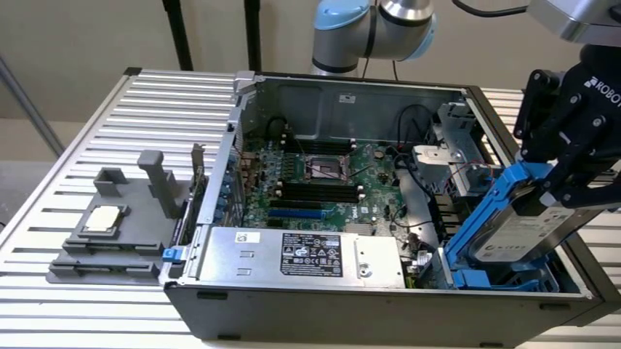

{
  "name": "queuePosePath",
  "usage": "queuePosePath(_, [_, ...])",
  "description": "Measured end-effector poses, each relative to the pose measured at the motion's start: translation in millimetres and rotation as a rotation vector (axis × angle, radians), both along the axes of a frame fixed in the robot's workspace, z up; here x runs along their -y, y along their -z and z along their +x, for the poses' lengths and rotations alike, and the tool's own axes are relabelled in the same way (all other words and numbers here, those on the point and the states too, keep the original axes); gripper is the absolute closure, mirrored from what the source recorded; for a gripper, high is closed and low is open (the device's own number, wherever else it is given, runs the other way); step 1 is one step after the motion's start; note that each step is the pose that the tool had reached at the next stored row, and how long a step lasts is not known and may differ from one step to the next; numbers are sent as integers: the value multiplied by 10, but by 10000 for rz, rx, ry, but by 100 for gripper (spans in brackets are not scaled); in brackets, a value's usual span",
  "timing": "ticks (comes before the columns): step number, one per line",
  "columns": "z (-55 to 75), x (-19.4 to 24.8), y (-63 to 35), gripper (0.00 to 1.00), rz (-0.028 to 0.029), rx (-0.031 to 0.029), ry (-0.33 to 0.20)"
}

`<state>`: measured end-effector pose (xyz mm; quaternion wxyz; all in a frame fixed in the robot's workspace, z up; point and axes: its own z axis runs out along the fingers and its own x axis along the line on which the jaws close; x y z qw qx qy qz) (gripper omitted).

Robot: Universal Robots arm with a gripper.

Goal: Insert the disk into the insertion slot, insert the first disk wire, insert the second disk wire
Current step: 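Insert the disk into the insertion slot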

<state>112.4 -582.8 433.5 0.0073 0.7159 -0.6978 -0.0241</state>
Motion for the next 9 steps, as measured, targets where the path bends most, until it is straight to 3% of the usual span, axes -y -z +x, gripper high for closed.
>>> queuePosePath(9, [-8, 0, 32, 67, 25, 0, 0])
